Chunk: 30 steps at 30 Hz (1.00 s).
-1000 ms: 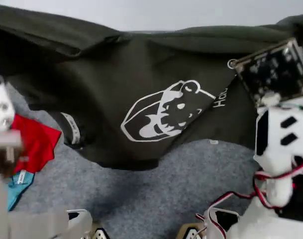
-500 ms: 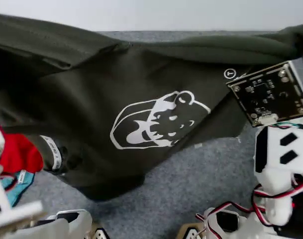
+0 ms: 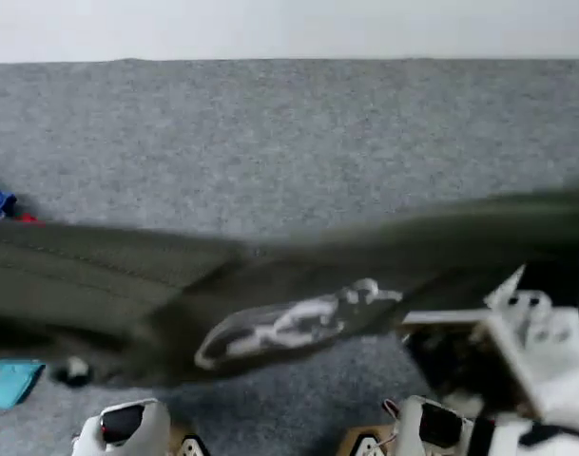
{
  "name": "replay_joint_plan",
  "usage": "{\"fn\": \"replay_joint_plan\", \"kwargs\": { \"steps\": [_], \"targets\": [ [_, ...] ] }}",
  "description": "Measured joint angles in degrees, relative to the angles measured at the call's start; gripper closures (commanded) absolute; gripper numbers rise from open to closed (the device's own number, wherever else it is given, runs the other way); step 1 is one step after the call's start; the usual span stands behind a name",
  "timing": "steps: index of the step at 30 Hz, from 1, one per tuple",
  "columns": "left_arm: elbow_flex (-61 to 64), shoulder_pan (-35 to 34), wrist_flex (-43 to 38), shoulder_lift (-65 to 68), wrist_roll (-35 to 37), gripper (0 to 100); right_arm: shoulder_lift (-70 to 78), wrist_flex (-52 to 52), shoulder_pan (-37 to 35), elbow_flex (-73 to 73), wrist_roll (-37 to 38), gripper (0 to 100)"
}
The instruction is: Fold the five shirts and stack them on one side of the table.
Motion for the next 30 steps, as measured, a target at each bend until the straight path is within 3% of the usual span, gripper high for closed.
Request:
{"fn": "replay_joint_plan", "kwargs": {
  "steps": [7,11,17,22,30],
  "targets": [
    [6.24,-1.14,5.27,-0.18,-1.14,100,-0.09,5.27,-1.49,0.44,4.13,99.0],
    [18.37,-1.05,10.02,-0.18,-2.2,100,3.08,5.36,-4.66,7.47,4.22,99.0],
    [42.9,0.09,8.35,0.0,-2.2,100,9.85,0.09,-10.73,23.65,4.22,99.0],
    [66.46,3.6,-4.75,0.88,-2.29,100,14.68,-14.59,-12.66,39.74,4.22,99.0],
    [96.18,8.0,-43.25,3.96,-2.2,100,25.67,-43.69,-12.66,52.66,4.13,99.0]
  ]
}}
